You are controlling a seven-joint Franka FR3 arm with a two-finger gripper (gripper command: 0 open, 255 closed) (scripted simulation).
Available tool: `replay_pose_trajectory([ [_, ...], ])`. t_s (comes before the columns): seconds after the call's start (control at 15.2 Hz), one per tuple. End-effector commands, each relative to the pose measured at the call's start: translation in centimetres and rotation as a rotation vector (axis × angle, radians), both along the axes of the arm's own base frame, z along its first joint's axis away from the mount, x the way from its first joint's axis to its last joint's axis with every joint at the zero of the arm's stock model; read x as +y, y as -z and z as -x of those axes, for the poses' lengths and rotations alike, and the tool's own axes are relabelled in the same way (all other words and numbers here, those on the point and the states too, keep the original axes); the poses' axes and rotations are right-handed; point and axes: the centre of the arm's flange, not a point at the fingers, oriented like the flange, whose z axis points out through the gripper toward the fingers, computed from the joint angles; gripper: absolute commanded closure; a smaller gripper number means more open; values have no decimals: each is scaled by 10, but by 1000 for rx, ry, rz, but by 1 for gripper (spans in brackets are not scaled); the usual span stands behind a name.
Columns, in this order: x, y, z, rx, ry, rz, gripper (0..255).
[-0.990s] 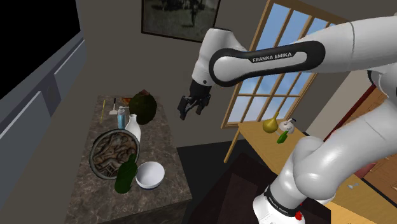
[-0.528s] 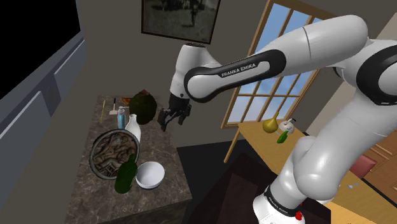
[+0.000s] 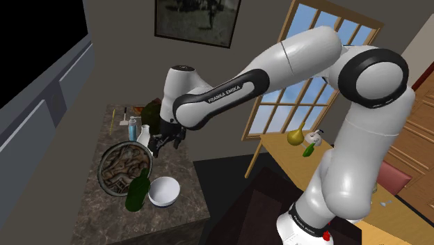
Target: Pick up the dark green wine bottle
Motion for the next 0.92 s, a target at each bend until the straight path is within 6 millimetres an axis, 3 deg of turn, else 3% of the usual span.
replay_pose_trajectory([
  [0.0,18,21,-10,3,-9,-3,0],
  [0.4,67,73,-43,12,-34,-10,0],
  [0.86,67,110,-43,12,-34,-10,0],
])
